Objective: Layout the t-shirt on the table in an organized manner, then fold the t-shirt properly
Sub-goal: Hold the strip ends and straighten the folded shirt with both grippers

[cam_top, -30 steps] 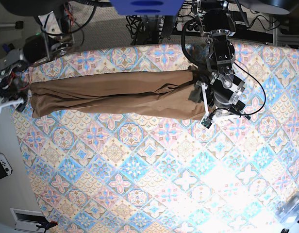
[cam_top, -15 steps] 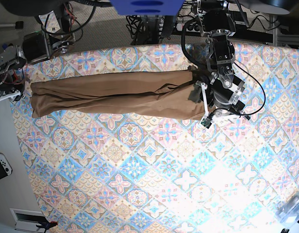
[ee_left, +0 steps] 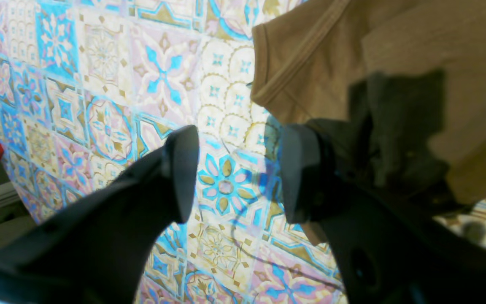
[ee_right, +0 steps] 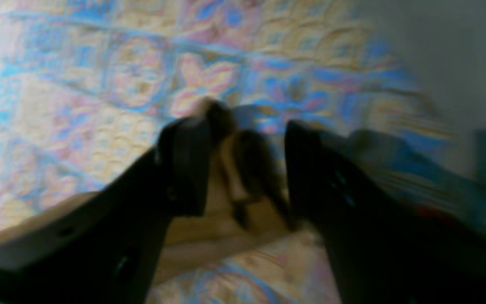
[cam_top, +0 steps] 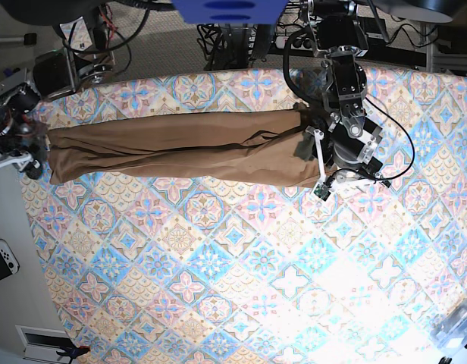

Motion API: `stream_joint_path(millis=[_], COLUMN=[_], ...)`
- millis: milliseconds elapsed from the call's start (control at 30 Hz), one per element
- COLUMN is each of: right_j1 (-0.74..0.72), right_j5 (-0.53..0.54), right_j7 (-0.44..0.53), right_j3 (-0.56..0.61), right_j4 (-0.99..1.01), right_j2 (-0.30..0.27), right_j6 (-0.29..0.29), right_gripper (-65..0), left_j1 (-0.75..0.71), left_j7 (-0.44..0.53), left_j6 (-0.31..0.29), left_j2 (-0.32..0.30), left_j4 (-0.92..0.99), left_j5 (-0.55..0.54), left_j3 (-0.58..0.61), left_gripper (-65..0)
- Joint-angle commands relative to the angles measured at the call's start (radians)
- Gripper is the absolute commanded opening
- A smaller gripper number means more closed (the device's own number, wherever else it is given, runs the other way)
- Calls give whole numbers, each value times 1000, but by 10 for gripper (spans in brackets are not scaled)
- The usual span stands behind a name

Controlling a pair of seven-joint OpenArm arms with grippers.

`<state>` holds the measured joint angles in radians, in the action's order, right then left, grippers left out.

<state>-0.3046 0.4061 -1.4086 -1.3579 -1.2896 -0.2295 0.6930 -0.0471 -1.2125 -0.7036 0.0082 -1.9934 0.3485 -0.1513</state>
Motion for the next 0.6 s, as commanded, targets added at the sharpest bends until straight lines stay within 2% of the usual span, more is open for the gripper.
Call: stream_joint_path(millis=[0, 200, 500, 567], right_j1=[-17, -15, 63, 63], right_j5=[38, 44, 43, 43], right_j7=[12, 12, 12, 19], right_j3=[-2, 2, 4, 4], right_j4=[14, 117, 123, 123], right_j2=[-20, -20, -21, -54], right_j6=[5, 5, 5, 5], right_gripper=[-374, -374, -374, -374], left_j1=[13, 13, 13, 13], left_j7=[7, 9, 7, 9], left_j6=[5, 5, 5, 5], left_j2=[2, 2, 2, 2], left_j4=[-17, -17, -17, -17], left_j5=[2, 2, 5, 5], left_j3=[3, 2, 0, 3], left_gripper=[-344, -344, -344, -344])
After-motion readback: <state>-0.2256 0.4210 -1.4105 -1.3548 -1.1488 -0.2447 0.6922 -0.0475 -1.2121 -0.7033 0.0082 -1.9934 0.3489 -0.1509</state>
